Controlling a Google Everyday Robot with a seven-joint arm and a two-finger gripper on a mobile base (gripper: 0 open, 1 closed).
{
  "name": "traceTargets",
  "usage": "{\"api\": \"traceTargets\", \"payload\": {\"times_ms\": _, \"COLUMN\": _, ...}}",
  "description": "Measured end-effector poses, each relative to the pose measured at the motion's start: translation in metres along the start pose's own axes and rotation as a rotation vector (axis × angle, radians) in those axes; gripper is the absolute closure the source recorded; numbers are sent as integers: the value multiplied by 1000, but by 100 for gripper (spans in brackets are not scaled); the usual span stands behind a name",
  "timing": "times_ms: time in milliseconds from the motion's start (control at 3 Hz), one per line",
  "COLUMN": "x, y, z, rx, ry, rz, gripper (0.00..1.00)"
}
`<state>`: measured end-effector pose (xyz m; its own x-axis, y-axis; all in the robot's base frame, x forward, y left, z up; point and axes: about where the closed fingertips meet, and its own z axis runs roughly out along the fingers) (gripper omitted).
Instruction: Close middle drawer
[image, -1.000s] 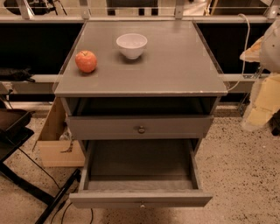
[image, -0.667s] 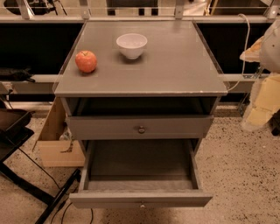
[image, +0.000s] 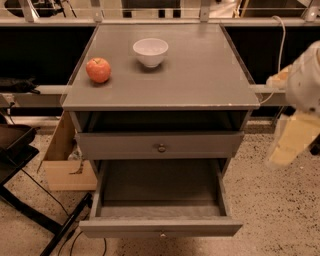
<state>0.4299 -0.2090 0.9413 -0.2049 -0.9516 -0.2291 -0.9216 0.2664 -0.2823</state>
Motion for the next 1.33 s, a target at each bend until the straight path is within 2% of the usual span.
{"api": "traceTargets", "payload": {"times_ms": 333, "x": 6, "y": 28, "z": 54, "rx": 17, "ry": 8, "rz": -1, "gripper": 0}}
{"api": "traceTargets", "payload": {"times_ms": 667, "x": 10, "y": 69, "z": 157, "rx": -8, "ry": 32, "rz": -40, "gripper": 0}}
{"api": "traceTargets", "payload": {"times_ms": 1000, "x": 32, "y": 115, "z": 238, "rx": -81, "ry": 84, "rz": -60, "gripper": 0}}
{"api": "traceTargets", "payload": {"times_ms": 1333, "x": 57, "y": 155, "z": 292, "rx": -152, "ry": 97, "rz": -20, "gripper": 0}}
